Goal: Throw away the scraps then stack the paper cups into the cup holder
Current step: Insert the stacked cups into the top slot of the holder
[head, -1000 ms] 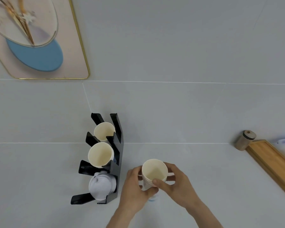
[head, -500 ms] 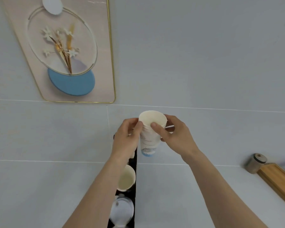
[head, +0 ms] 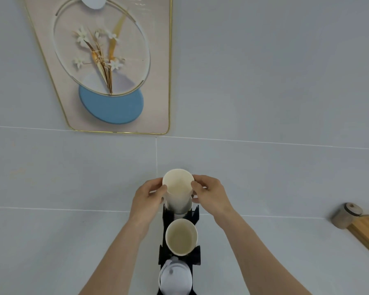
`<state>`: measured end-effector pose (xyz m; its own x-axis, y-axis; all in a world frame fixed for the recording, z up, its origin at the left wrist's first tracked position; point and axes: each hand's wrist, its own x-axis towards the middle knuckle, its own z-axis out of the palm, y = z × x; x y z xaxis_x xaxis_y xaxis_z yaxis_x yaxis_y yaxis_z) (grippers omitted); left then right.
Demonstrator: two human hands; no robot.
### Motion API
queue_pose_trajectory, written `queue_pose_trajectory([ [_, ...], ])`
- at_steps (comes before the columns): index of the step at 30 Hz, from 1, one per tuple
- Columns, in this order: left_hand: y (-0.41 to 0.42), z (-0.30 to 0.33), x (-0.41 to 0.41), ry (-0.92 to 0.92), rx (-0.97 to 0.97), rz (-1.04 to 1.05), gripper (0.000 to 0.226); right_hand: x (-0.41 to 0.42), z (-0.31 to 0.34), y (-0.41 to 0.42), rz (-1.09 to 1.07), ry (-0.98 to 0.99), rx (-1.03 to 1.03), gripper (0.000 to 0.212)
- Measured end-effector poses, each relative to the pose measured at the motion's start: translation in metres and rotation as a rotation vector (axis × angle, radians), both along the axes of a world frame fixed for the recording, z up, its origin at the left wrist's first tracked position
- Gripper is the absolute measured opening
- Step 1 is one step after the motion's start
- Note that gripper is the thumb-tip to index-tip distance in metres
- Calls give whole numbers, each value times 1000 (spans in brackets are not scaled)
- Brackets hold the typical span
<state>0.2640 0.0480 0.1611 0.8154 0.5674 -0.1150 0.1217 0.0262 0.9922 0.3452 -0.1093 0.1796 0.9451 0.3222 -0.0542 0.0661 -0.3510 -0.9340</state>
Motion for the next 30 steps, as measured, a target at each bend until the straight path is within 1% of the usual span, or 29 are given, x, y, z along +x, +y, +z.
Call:
queue_pose_trajectory([
  [3,3,-13,0,61,45,-1,26,-1,-12,4,-14,-7,-69,32],
  [6,1,-23,1,114,75,-9,28,-2,-22,5,-58,-18,-139,27],
  [12,-4,-38,5,195,232,-58,25,-2,-40,6,-81,-59,-239,24],
  [17,-8,-41,6,242,331,-116,25,-2,-53,2,-60,-50,-315,31],
  [21,-9,-43,4,273,377,-143,28,-7,-53,2,11,-73,-380,41],
  [25,-10,-44,3,289,430,-176,33,-11,-47,2,68,-83,-415,40],
  [28,-12,-44,0,303,450,-213,40,-12,-48,4,113,-83,-480,42],
  [30,-13,-43,-2,334,494,-243,46,-14,-48,5,152,-70,-521,52],
])
